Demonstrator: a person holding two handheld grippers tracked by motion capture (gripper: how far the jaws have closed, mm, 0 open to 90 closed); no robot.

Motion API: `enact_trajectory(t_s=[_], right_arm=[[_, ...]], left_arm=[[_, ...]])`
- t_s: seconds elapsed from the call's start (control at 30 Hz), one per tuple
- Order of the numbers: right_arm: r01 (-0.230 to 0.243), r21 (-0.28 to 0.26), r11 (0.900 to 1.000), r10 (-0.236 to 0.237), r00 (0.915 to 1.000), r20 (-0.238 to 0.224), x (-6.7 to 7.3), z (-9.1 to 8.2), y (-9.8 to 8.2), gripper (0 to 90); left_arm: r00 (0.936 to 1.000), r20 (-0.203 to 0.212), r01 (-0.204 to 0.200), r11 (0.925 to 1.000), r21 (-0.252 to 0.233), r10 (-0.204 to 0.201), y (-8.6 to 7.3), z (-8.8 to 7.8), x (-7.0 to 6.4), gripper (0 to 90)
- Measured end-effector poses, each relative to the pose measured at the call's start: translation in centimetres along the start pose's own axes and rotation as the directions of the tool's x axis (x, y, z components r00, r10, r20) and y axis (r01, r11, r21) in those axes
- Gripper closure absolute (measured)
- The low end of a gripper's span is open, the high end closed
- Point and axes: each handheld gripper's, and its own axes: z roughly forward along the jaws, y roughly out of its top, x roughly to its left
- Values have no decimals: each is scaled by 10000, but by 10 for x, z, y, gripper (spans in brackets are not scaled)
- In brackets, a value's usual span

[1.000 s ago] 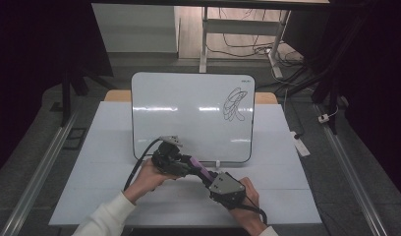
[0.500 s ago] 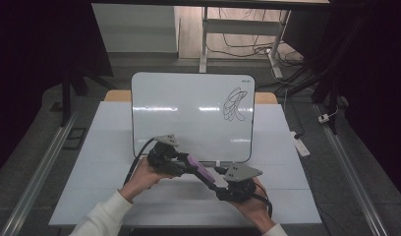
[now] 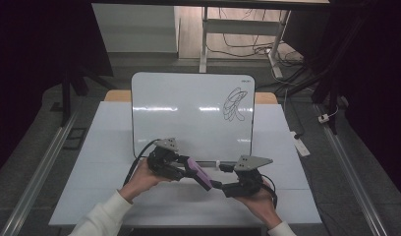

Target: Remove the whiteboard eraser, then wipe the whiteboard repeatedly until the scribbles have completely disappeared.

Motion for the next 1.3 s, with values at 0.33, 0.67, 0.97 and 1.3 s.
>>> enact_trajectory(t_s=[0.33, 0.67, 0.97, 1.3], right_arm=[[-285, 225, 9993, 303, 9960, -843, -4, 1, 1, 306], [-444, 594, 9972, 532, 9864, -1556, -6, -1, 5, 267], [-349, 1054, 9938, 554, 9784, -1989, -6, 2, 6, 255], [-295, 1188, 9925, 535, 9776, -2037, -5, 6, 5, 254]], left_arm=[[9969, 269, -733, 9972, -128, 736, -1, -1, -7, 390], [9893, 541, -1358, 9907, 76, 1352, -1, 5, -13, 390], [9840, 746, -1640, 9862, 237, 1619, -1, 11, -17, 390], [9809, 788, -1800, 9834, 218, 1778, -1, 12, -19, 390]])
